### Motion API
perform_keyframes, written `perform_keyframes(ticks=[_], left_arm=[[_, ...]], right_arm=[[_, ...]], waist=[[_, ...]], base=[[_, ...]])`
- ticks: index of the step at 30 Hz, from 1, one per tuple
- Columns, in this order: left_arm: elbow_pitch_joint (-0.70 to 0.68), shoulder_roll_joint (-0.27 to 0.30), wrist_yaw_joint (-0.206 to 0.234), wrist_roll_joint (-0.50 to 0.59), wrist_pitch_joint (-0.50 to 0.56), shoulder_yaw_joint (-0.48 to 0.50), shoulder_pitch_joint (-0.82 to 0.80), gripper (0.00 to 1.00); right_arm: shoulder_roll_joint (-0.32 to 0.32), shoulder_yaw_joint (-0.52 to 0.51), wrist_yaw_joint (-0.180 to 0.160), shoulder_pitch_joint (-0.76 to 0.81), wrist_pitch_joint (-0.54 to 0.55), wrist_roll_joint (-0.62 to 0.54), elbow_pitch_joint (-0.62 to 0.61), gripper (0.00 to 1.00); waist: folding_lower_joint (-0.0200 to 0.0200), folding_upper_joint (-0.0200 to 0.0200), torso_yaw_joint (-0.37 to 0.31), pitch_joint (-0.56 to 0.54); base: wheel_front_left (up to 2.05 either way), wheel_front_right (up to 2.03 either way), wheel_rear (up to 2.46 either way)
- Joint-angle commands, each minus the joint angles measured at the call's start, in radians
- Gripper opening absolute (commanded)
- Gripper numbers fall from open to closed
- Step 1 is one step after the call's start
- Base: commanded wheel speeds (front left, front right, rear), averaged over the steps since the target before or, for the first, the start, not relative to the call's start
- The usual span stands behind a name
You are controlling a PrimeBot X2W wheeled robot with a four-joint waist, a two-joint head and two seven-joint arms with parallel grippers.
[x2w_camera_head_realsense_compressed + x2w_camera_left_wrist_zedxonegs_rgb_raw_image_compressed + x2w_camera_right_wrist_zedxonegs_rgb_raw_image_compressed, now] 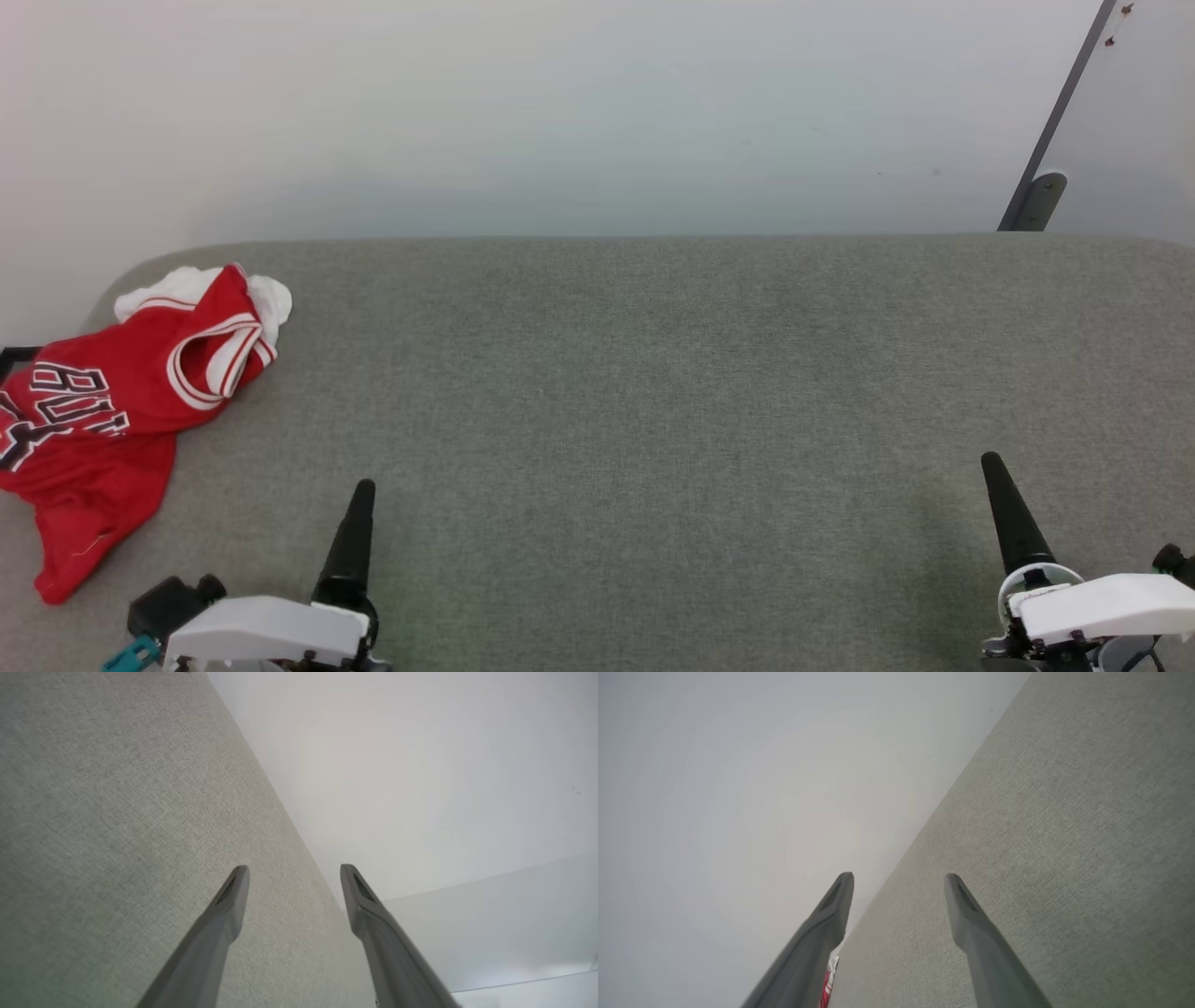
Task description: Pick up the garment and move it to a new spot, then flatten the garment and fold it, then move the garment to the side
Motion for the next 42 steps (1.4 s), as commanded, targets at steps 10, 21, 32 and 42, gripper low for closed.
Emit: perform_keyframes(ticks=[10,21,32,42], left_arm=[[-0.015,0.051,0.049,0.218,-0.042,-0.064,-0.029,1.00],[-0.019,0.075,0.060,0.370,-0.078,-0.077,-0.035,1.00],[-0.018,0.093,0.055,0.500,-0.109,-0.063,-0.033,1.00],[-0.022,0.098,0.047,0.606,-0.135,-0.052,-0.027,1.00]], right_arm=[[-0.010,-0.004,0.000,-0.035,-0.012,-0.241,0.005,1.00],[-0.010,-0.014,0.000,-0.045,-0.013,-0.435,0.009,1.00],[-0.006,-0.031,0.000,-0.049,-0.028,-0.569,0.002,1.00],[-0.006,-0.037,0.000,-0.047,-0.039,-0.679,-0.012,1.00]], waist=[[0.0000,0.0000,-0.005,-0.008],[0.0000,0.0000,-0.010,-0.012],[0.0000,0.0000,-0.010,-0.015],[0.0000,0.0000,-0.011,-0.016]], base=[[0.00,0.00,0.00],[0.00,0.00,0.00],[0.00,0.00,0.00],[0.00,0.00,0.00]])
